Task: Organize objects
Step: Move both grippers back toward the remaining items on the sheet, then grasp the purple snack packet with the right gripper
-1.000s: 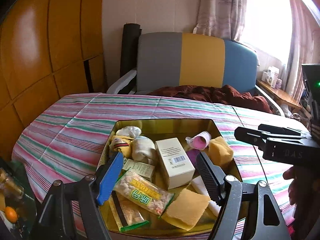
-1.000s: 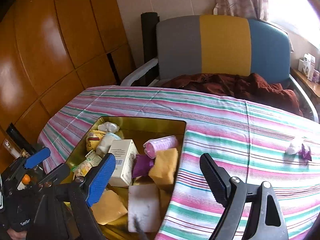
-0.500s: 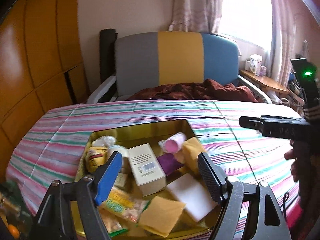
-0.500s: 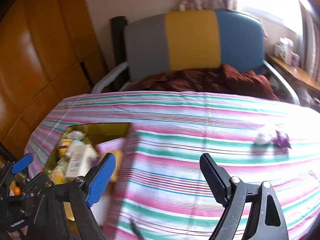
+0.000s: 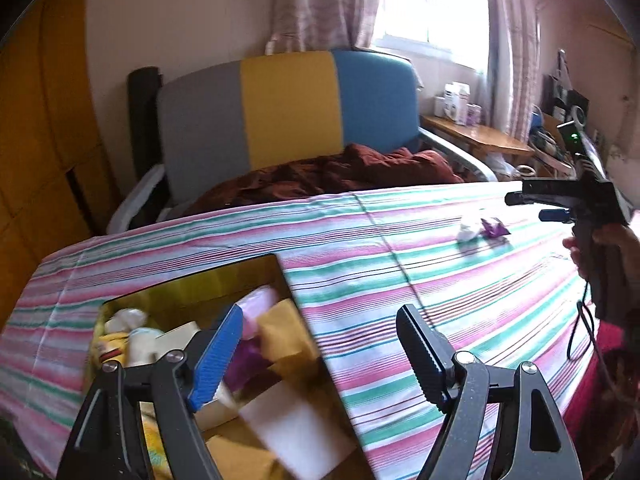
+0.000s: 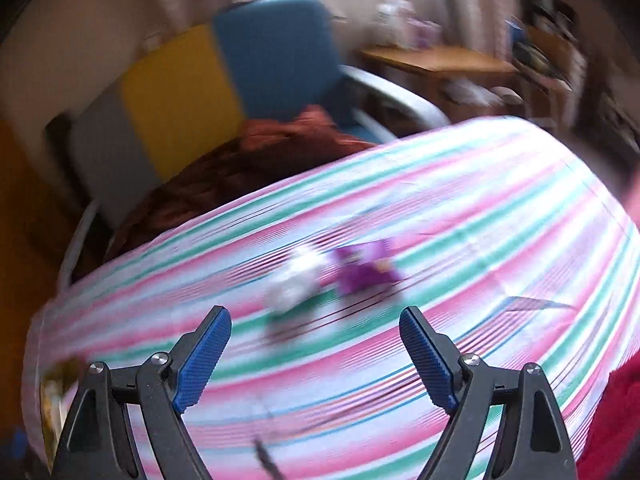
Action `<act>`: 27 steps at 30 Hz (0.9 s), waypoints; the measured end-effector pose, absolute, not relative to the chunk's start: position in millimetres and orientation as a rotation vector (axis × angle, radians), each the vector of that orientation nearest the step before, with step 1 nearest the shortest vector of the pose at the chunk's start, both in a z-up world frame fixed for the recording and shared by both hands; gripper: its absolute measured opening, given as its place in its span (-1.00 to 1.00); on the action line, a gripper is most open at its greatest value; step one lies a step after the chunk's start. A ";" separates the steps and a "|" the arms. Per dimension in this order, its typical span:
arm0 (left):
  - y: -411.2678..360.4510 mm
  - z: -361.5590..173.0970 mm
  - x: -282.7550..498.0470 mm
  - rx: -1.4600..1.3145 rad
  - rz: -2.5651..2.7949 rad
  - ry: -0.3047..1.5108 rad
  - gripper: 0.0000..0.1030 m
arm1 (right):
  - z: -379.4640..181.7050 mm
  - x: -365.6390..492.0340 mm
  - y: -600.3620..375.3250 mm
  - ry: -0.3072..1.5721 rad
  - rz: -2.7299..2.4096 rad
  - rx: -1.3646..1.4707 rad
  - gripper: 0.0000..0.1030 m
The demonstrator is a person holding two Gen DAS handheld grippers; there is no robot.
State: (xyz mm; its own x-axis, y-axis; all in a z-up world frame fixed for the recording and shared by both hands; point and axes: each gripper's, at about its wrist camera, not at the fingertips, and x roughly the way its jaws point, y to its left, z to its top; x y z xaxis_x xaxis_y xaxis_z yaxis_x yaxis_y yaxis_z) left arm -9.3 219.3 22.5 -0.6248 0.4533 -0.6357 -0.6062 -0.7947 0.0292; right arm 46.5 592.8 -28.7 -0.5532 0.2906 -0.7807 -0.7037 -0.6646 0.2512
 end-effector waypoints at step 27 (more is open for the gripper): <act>378.1 -17.8 -53.6 -0.943 2.149 0.451 0.54 | -104.8 -18.8 667.8 0.636 2.154 -1.332 -0.10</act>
State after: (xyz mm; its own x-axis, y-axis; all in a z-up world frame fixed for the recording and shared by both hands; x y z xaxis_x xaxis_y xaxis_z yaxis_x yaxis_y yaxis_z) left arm -53.6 378.1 -17.8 -0.4609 0.4853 -0.7430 -0.7430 -0.6688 0.0241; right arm -18.8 667.8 -104.8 -0.3780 0.1860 -0.9069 -0.6487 -0.7521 0.1162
